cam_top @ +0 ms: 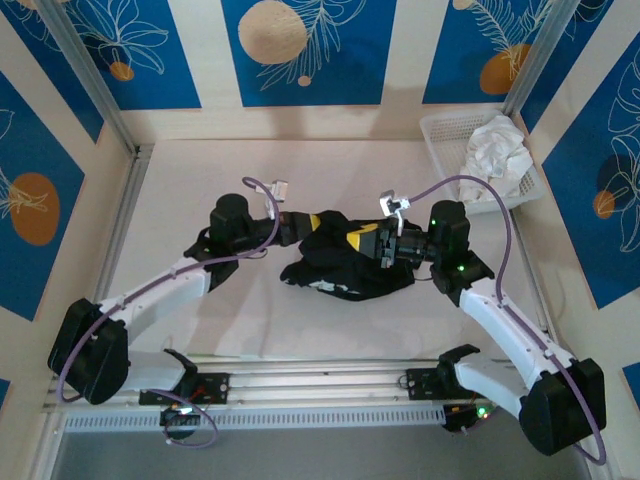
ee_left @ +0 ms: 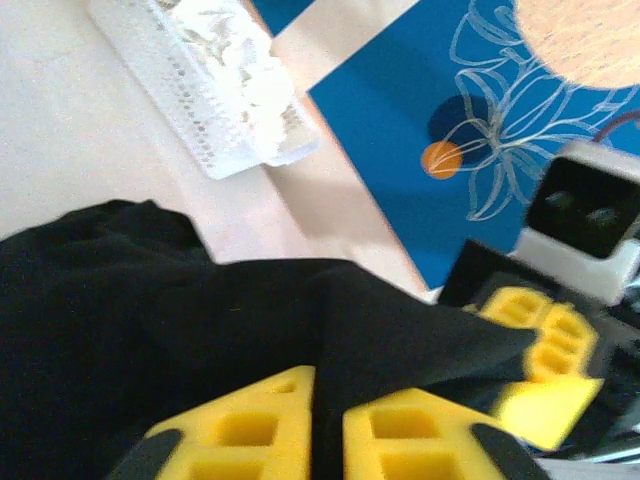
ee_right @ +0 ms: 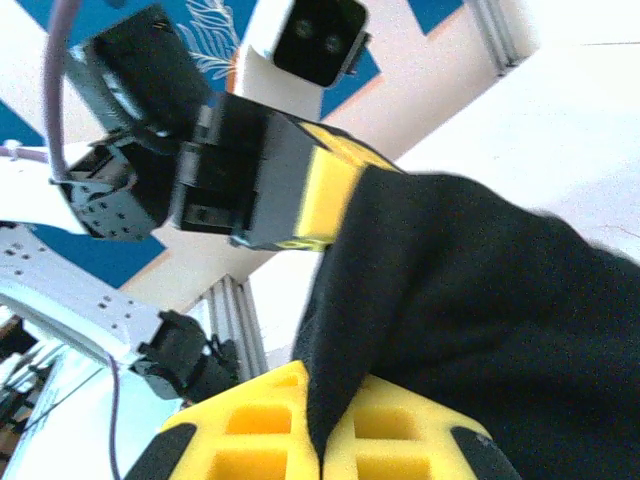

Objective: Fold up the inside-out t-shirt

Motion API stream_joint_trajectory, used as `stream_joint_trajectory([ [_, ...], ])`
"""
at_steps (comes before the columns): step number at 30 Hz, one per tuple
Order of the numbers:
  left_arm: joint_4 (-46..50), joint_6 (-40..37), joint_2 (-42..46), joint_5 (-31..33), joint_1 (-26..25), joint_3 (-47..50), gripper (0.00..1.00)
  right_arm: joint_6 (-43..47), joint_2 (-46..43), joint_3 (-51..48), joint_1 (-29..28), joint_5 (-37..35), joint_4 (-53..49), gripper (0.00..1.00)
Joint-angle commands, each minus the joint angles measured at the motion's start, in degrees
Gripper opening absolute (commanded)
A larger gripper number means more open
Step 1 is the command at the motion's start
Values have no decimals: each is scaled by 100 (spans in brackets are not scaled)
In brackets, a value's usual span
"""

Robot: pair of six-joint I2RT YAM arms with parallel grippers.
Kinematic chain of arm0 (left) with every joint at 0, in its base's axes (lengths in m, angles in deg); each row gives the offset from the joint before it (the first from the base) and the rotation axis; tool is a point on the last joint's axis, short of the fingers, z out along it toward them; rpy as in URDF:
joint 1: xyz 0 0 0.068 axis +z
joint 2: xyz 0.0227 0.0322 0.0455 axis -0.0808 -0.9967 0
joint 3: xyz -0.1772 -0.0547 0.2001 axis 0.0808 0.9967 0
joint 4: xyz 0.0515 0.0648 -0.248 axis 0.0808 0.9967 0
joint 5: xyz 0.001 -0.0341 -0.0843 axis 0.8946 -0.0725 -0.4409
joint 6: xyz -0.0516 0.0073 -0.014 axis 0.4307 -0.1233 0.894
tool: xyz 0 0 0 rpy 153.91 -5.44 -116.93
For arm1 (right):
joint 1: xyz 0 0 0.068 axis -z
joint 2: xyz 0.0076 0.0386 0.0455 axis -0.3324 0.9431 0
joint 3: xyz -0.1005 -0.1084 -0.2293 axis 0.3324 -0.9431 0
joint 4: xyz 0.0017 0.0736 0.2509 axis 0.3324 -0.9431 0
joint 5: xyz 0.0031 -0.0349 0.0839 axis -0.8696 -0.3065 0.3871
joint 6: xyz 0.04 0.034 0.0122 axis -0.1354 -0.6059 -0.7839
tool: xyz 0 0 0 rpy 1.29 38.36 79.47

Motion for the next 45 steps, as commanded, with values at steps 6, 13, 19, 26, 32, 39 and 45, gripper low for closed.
stream_joint_trajectory([
  [6,2338,-1727,491,1494,-91,-506,45,-513,211,-10,38,686,936,0],
  [13,2473,-2771,1247,1838,-621,-479,53,-424,334,129,41,622,714,0],
  [19,2154,-3022,887,199,-799,-812,43,-417,338,139,32,609,671,0],
  [26,2085,-3037,402,-151,-810,-1211,40,-379,284,136,35,598,583,0],
  [32,2128,-3074,169,-48,-810,-1329,40,-334,248,163,34,606,504,0],
  [39,2156,-3118,-29,-67,-810,-1423,36,-336,199,169,34,606,462,0],
  [45,2129,-3127,-129,-108,-809,-1444,32,-333,165,159,35,586,446,0],
])
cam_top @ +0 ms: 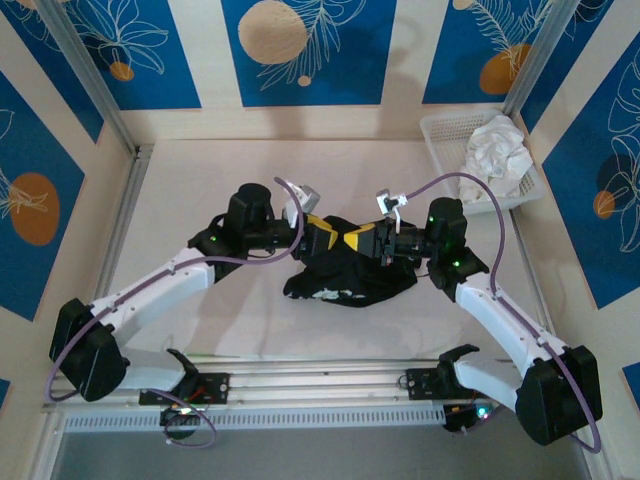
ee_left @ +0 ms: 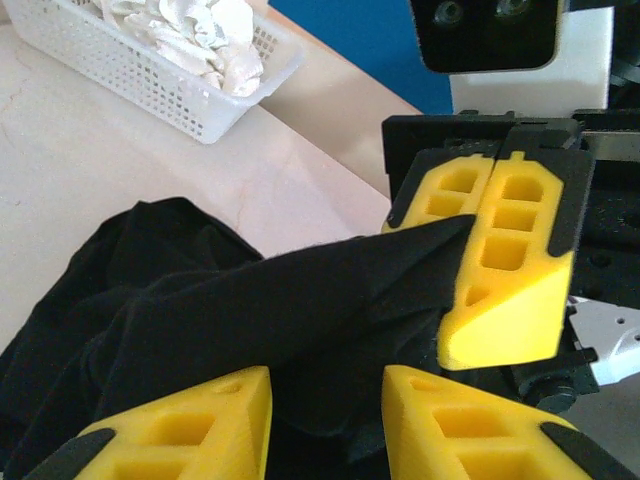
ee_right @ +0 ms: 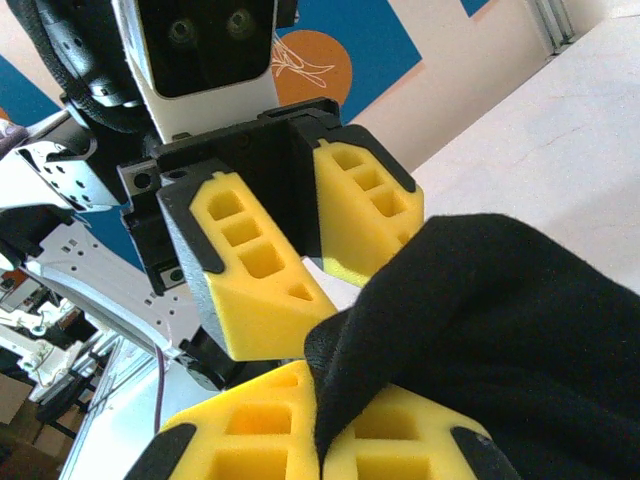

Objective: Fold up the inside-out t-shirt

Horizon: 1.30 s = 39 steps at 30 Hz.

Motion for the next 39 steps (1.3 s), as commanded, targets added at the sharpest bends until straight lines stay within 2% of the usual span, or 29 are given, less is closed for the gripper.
stream_joint_trajectory([
  [1,-101,-93,-44,-205,-41,-181,30,86,-139,165,15,126,-10,0],
  [5,-166,-41,-45,-224,-39,-188,10,153,-141,195,4,87,-105,0],
  [7,-216,34,20,-194,-42,-187,2,407,-152,283,-17,-137,-521,0],
  [8,-242,111,92,-181,-39,-191,0,644,-171,399,-61,-484,-983,0],
  [12,-272,777,387,-94,-40,-245,0,1123,-89,1008,-424,-3082,-2504,19],
  [13,-260,1020,432,-34,-34,-284,0,1123,-1,1173,-490,-3486,-2712,22],
  [15,-70,1439,477,122,-34,-456,0,1169,167,1509,-670,-4147,-3011,28],
  [17,137,1724,479,253,-39,-635,0,1293,258,1759,-873,-4728,-3242,29],
  [20,270,1934,484,442,-44,-762,0,1518,160,1893,-1064,-5261,-3480,32],
  [23,537,1860,443,710,-43,-910,0,1810,-267,1643,-1233,-5069,-3326,40],
  [28,600,1788,354,781,-54,-1030,0,2068,-928,886,-1620,-4042,-2439,48],
  [31,562,1802,343,719,-62,-1059,0,1891,-787,738,-1772,-3706,-2013,55],
  [35,525,1780,375,659,-99,-1024,0,1557,-121,926,-1906,-4006,-1665,62],
  [37,487,1773,425,671,-112,-982,0,1507,162,1078,-1903,-4079,-1626,56],
  [39,586,1693,536,956,-96,-926,0,1527,233,1121,-1822,-3777,-1601,26],
])
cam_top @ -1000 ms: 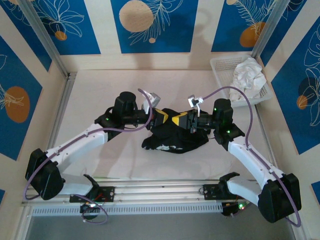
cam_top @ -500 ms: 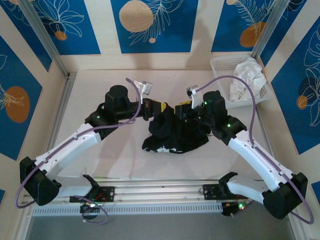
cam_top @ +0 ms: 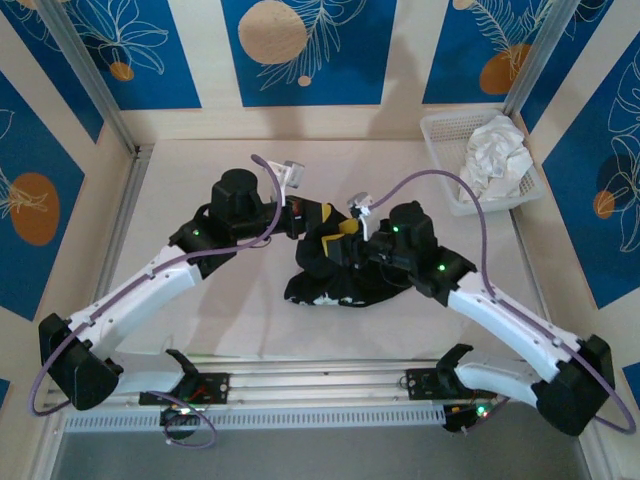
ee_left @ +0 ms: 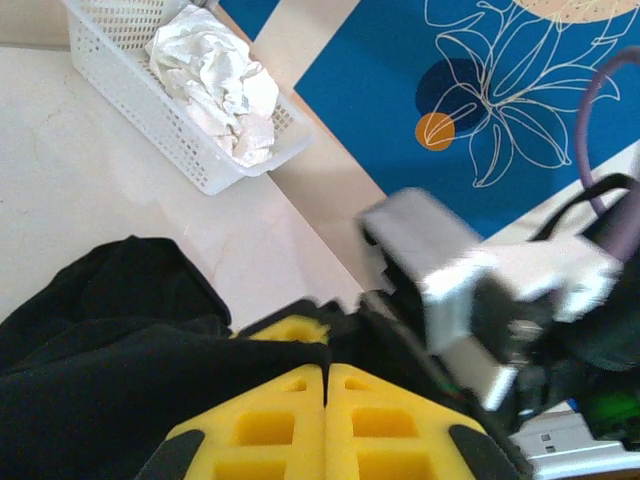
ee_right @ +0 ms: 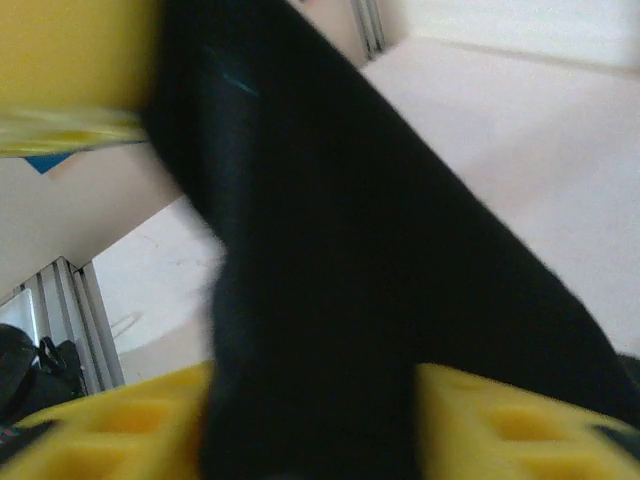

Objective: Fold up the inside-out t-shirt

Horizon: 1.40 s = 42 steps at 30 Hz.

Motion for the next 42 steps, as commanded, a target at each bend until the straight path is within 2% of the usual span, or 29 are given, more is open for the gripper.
stream_joint_trajectory([
  [1,128,-144,235,472,-34,-81,0,-105,9,174,133,524,371,18],
  [3,324,-320,330,985,20,-45,0,-175,-167,-121,417,1597,783,9],
  [6,431,-621,338,1475,119,-23,0,-427,-206,-370,811,3096,1383,5],
  [8,575,-881,268,1605,141,-85,1,-548,-169,-426,944,3535,1589,3],
  [11,687,-1156,235,1665,142,-86,11,-827,-129,-525,1185,3868,1977,2],
  [18,479,-1364,485,1101,140,376,26,-1129,50,-541,1490,4055,2335,0],
  [23,463,-1396,392,546,105,505,33,-1141,78,-525,1525,3928,2301,0],
  [26,356,-1422,281,424,30,511,37,-1157,86,-518,1531,3945,2300,0],
  [34,442,-1567,-167,258,-96,137,38,-1164,54,-579,1532,3906,2274,0],
  [38,606,-1639,-341,529,-128,-24,37,-1130,18,-590,1533,3904,2239,0],
  [42,649,-1648,-467,615,-127,-102,30,-1048,-11,-580,1543,3870,2137,0],
])
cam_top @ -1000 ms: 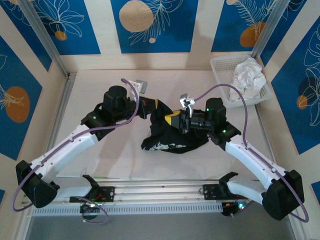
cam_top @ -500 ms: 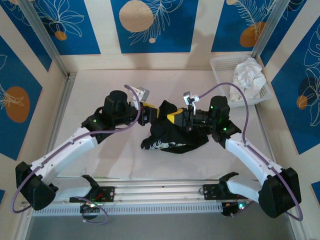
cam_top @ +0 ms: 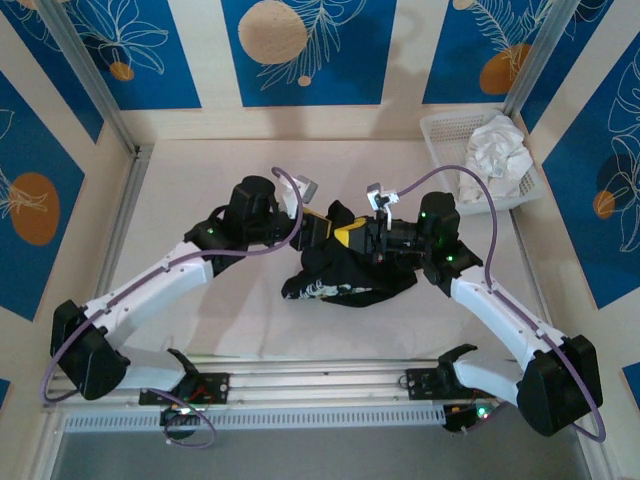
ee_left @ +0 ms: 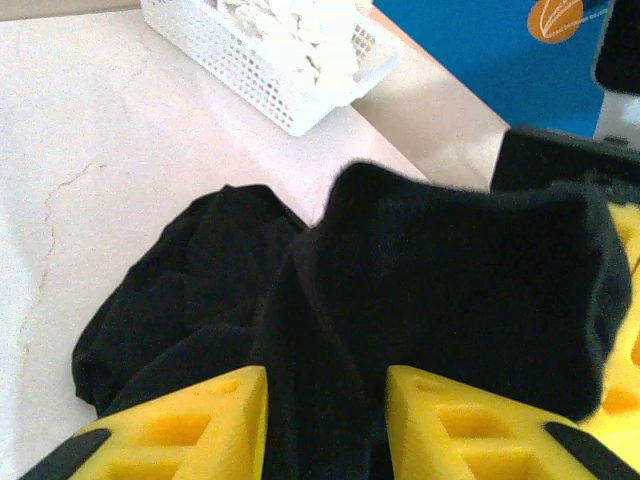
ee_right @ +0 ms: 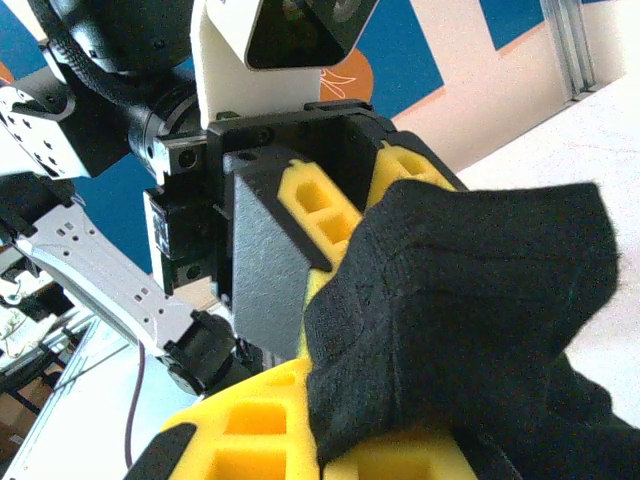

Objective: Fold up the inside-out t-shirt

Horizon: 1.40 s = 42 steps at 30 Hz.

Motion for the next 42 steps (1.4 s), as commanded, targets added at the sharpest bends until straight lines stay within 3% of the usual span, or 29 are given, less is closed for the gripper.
stream_joint_trajectory([
  [1,45,-147,-71,73,-51,-222,26,92,-118,-42,40,56,-16,0],
  [7,-233,-81,161,26,-26,-187,0,461,-268,-9,48,-283,-531,0],
  [13,-691,230,522,-450,65,-10,0,599,-444,31,68,-554,-817,0],
  [20,-947,785,1022,-1447,372,135,0,761,-586,531,92,-1983,-1981,2],
  [25,-1698,1633,1022,-2188,605,376,0,727,-413,759,129,-1666,-2002,5],
  [30,-2346,2215,1108,-2176,709,581,0,724,-8,1269,172,-2129,-2964,8],
  [37,-2650,2543,1023,-1918,708,662,0,864,3,1187,257,-1424,-2851,13],
  [39,-2640,2557,1037,-1750,727,685,0,860,-54,1078,375,-768,-2567,7],
  [42,-1823,2099,1125,-996,780,580,0,678,-193,839,468,179,-1879,2],
])
